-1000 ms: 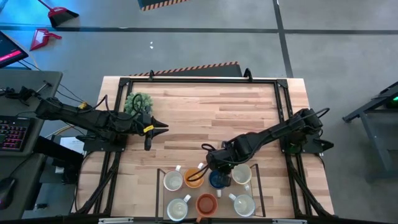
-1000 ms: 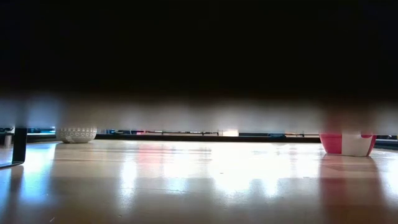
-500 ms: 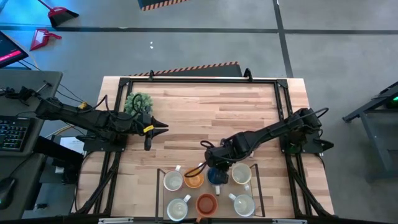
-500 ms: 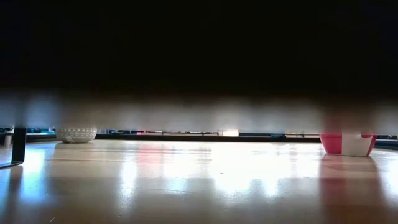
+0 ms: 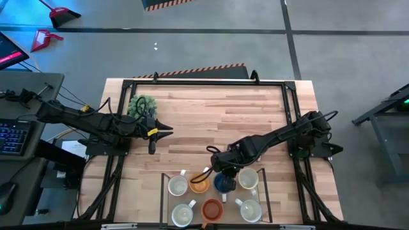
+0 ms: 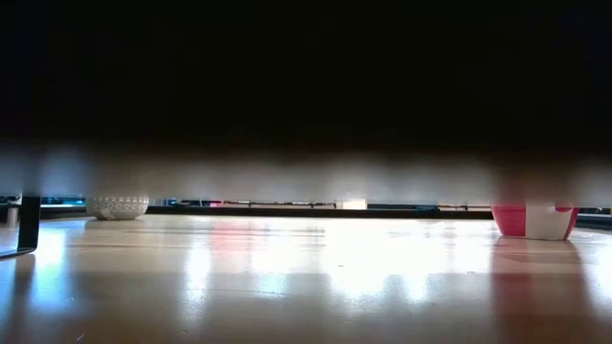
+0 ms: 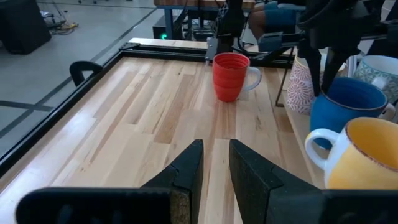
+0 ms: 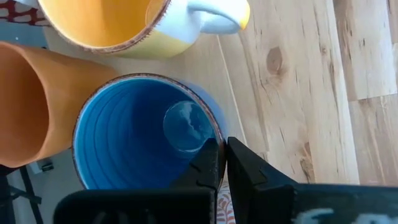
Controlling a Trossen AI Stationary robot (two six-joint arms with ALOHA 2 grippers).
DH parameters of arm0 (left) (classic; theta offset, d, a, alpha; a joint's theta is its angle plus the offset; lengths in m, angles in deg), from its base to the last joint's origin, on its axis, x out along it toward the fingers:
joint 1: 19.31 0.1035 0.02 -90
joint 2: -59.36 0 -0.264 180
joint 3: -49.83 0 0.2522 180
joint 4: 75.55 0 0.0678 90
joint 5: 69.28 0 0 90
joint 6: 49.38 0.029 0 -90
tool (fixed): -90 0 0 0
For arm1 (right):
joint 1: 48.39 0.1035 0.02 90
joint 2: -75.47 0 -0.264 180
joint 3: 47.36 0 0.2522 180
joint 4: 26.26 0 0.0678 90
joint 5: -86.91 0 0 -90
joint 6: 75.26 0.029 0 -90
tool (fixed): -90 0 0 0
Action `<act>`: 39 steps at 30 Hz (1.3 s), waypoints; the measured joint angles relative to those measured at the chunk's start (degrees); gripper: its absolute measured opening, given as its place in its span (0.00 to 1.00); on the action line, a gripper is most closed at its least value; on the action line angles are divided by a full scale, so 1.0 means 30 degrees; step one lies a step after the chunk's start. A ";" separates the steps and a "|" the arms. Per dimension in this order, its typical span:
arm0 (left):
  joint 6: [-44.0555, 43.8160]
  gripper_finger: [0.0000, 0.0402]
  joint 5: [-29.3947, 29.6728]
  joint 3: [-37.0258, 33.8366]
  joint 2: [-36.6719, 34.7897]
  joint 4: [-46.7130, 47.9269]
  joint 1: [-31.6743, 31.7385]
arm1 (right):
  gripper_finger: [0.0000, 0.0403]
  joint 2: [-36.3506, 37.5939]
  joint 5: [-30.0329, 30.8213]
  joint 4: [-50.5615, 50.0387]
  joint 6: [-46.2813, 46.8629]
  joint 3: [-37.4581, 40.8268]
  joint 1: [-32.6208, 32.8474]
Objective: Place coffee mugs
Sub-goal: Adjust the blue mug on the shelf
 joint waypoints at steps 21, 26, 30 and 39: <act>0.0022 0.17 0.0121 0.0000 0.0005 0.0007 -0.0006 | 0.17 -0.0066 -0.0044 0.0007 -0.0012 0.0022 0.0015; 0.0022 0.17 0.0121 0.0000 0.0005 0.0007 0.0001 | 0.18 -0.0058 -0.0058 0.0360 -0.0038 0.0022 0.0007; 0.0022 0.17 0.0115 0.0000 0.0003 0.0007 0.0001 | 0.18 -0.0050 -0.0058 0.0341 -0.0057 0.0022 0.0007; 0.0020 0.17 0.0121 0.0000 0.0000 0.0003 -0.0004 | 0.18 -0.0626 0.0358 0.0144 -0.0070 0.0015 0.0400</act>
